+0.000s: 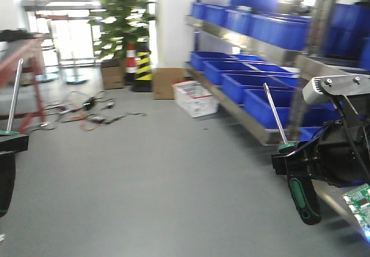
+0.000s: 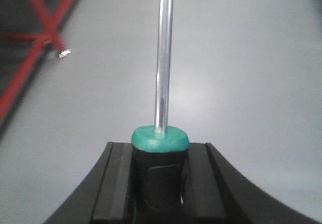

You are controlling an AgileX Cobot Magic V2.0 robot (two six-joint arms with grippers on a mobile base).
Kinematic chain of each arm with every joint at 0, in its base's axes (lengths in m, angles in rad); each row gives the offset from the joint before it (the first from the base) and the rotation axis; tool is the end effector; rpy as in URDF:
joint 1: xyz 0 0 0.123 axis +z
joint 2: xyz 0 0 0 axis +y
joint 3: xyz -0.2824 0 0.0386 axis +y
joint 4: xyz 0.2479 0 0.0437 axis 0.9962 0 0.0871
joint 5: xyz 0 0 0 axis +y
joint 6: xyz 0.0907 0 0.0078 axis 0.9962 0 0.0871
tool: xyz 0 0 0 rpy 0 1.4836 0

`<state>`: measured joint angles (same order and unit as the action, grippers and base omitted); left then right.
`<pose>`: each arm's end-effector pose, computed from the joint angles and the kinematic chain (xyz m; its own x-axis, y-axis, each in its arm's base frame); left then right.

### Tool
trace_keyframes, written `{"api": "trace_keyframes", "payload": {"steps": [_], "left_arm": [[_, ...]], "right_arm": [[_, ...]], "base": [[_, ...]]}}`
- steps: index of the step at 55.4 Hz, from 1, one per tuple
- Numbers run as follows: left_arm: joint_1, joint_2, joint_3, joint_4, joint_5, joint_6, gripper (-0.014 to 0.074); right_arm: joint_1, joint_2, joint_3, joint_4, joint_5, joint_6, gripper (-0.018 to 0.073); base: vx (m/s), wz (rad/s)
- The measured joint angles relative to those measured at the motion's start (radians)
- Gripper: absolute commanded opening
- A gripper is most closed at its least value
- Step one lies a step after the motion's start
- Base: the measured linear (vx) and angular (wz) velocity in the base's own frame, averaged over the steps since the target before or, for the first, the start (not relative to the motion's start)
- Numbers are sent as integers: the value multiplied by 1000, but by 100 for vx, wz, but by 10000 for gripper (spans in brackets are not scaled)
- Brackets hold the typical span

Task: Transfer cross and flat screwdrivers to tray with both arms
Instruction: 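Drive along the bin shelves to the grey tray under the blue bin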

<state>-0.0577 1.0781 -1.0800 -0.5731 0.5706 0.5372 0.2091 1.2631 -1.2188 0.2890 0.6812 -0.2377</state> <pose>0.2263 -0.0398 0.3998 -0.3806 0.0600 -0.9228 0.3392 0.9374 -0.0790 0.2644 0.0728 0.3845 -0.5628 -0.1302 -0.8163 -0.3534 0.9306 0.0952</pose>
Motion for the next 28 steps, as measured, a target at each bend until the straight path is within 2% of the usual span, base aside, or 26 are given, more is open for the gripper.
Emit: {"api": "trace_keyframes", "payload": {"steps": [28], "left_arm": [[0,0,0,0,0,0,0]], "right_arm": [[0,0,0,-1,-2,0,-8]], "base": [[43,-91]]}}
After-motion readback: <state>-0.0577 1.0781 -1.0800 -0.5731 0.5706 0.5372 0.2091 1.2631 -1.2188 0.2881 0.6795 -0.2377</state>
